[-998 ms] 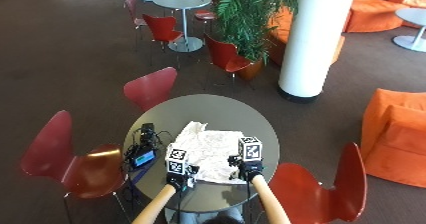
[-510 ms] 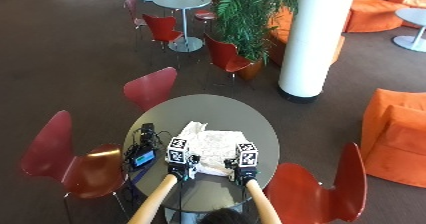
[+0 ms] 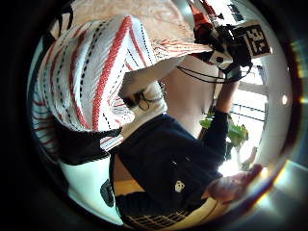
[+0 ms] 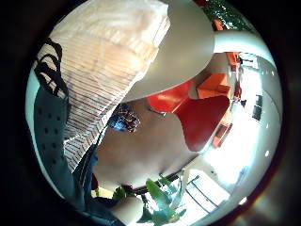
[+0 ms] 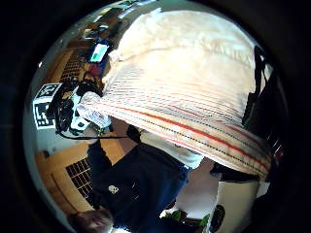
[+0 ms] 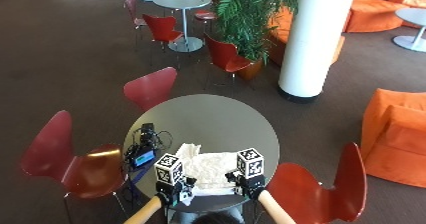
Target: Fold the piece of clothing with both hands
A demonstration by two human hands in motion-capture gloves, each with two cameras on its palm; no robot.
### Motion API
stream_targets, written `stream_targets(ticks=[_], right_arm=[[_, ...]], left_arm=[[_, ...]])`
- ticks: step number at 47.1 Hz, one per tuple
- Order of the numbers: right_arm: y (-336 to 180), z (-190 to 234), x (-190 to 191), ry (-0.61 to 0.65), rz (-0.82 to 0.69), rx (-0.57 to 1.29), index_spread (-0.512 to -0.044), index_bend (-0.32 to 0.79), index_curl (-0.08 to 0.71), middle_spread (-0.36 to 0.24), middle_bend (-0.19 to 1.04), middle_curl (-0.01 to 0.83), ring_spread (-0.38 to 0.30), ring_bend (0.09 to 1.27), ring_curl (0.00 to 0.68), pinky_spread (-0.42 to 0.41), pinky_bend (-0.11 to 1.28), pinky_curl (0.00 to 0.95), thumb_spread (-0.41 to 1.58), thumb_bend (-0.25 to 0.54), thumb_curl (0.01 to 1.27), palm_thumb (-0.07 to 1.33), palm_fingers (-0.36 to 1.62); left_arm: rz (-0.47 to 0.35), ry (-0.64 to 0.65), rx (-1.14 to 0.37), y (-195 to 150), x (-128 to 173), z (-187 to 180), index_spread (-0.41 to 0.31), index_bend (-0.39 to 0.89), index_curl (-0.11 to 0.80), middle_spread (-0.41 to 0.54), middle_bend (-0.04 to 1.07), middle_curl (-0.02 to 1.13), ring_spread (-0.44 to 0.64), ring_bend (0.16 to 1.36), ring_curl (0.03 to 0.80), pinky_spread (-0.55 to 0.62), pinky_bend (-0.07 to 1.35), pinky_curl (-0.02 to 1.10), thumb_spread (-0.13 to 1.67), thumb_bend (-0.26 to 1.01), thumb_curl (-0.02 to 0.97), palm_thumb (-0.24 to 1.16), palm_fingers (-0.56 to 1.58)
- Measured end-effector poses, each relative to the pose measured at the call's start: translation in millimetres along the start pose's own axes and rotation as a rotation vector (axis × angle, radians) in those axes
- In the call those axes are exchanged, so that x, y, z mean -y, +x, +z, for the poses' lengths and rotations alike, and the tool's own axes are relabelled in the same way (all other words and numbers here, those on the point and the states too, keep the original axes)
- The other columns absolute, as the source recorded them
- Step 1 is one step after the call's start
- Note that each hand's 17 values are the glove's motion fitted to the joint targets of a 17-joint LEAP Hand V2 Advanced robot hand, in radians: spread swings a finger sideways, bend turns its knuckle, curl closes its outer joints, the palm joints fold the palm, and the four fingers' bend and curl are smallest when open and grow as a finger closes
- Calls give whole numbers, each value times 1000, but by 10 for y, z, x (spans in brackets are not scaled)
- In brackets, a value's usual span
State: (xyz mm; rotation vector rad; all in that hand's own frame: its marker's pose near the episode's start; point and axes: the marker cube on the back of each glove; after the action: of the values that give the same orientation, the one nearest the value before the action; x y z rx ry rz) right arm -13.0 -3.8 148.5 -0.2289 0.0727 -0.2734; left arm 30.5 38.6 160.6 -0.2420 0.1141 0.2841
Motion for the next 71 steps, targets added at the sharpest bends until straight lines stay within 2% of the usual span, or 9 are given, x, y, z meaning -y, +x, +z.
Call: stream_targets(ticks=[5,10,15,29,34,41,45,57,71], right_arm=[[1,-357,-19,26,40,-45,-261,283,491,-219,372,526,-249,554,480,-322,495,410,328,-29,705,1018,1297],[211,-573,485,16,132,-57,-262,285,510,-220,376,531,-251,555,485,-332,499,412,288,-30,721,1014,1298],[362,-555,1018,-71,206,-27,-260,278,525,-220,380,538,-252,562,489,-336,499,413,263,-30,735,1013,1298],[424,-190,1468,-269,360,70,-268,167,531,-213,327,531,-244,546,487,-327,524,416,329,-36,750,996,1186],[570,-276,1496,-114,401,62,-266,144,514,-208,292,522,-241,539,485,-322,523,413,430,-35,738,981,1170],[722,-680,1342,155,453,-33,-263,120,478,-194,231,505,-235,528,480,-320,545,412,545,-27,720,982,1139],[725,-882,1132,201,473,-51,-264,121,460,-195,203,498,-232,518,475,-320,550,412,592,-26,711,984,1135],[888,-585,910,91,605,26,-252,32,351,-177,178,471,-192,490,455,-258,594,410,902,-55,613,821,976],[549,41,898,-86,619,122,-203,32,239,-94,190,436,-132,523,438,-130,625,396,1083,-40,493,624,867]], left_arm=[[-15,19,-17,-20,-8,-354,-281,184,518,-285,373,554,-330,438,444,-317,472,482,804,-14,728,873,1225],[-105,26,-22,-241,490,-610,-290,207,538,-293,393,567,-339,450,456,-318,476,493,724,-17,760,876,1239],[-209,-85,-40,-472,1011,-555,-295,211,552,-298,406,582,-336,452,464,-316,479,501,664,-16,788,885,1218],[-533,-145,-28,-957,1417,-175,-262,131,546,-282,367,584,-304,393,459,-282,428,500,654,-16,829,899,1035],[-572,-33,21,-1085,1505,-243,-218,99,499,-251,291,572,-257,387,460,-254,414,497,801,-53,766,780,901],[-537,194,38,-998,1452,-684,-196,91,438,-246,259,533,-232,367,430,-247,381,466,947,-60,667,643,944],[-507,175,18,-820,1264,-894,-189,87,412,-243,255,529,-227,366,430,-246,376,462,1012,-59,607,567,951],[-343,213,14,-701,1148,-520,-158,182,406,-123,108,458,-84,342,423,-116,312,449,1166,-39,457,372,663],[-463,93,-9,-477,791,114,-130,248,449,22,93,333,128,364,398,151,219,401,1220,-36,365,279,392]])
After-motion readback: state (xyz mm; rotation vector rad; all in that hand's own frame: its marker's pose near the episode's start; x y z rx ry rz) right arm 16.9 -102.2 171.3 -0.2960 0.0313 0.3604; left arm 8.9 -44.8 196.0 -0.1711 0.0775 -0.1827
